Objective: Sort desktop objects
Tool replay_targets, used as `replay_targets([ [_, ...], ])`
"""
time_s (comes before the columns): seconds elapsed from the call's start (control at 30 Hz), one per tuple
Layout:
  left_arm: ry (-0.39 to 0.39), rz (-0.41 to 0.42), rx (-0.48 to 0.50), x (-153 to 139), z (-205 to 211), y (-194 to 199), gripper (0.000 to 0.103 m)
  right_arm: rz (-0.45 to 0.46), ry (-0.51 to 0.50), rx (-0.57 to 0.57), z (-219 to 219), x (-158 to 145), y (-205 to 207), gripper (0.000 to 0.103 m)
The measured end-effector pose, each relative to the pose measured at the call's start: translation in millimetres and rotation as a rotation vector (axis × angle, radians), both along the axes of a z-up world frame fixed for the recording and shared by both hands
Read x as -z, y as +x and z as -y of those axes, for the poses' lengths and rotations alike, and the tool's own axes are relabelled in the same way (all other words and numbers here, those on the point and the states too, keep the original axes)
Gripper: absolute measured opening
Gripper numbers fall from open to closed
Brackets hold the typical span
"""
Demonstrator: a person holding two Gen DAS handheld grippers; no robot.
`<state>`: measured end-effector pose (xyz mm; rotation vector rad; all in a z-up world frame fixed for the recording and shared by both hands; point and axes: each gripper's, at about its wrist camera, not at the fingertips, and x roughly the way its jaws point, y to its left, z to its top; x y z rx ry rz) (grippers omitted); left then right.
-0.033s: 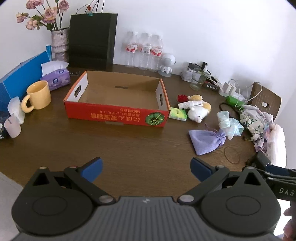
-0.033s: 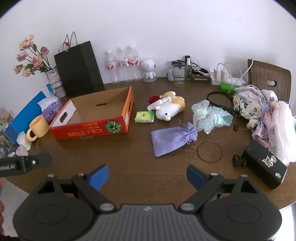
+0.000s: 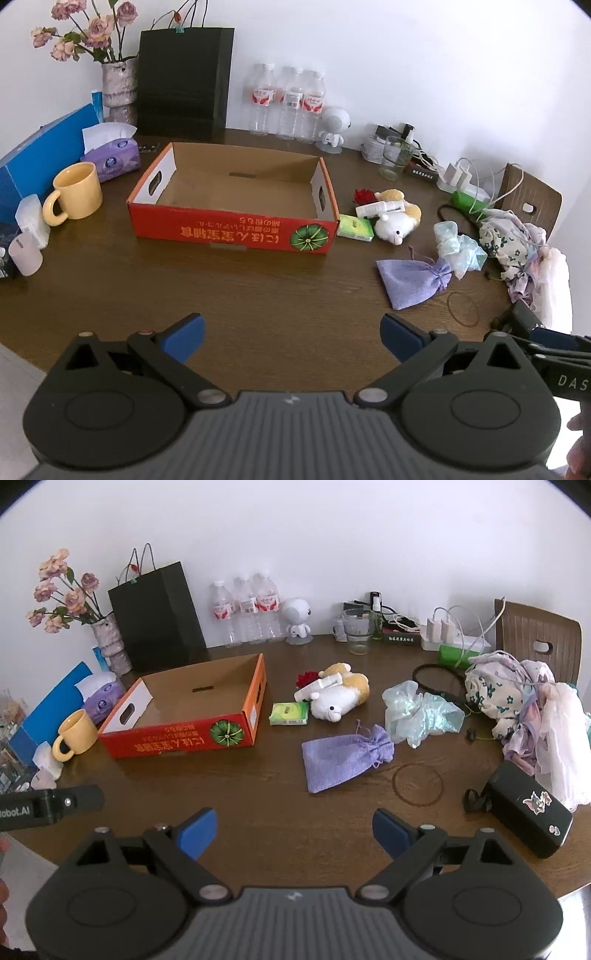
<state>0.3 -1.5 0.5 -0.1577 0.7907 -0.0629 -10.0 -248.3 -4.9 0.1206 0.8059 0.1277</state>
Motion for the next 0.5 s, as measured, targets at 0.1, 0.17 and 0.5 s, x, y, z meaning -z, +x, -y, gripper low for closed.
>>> replay_targets([
  [0.1,0.006,-0.003,0.006,-1,4,1,0.103,0.011,-0.01,-0.004,-2,-1,0,0.091],
  [0.17,0.009,-0.005,0.01,-2,6,1,0.103,0.018,-0.016,-0.006,-3,-2,-1,0.091],
  [0.5,0.005,-0.004,0.014,1,15,-3,0.103,0.03,-0.019,-0.021,-1,-1,-4,0.091],
])
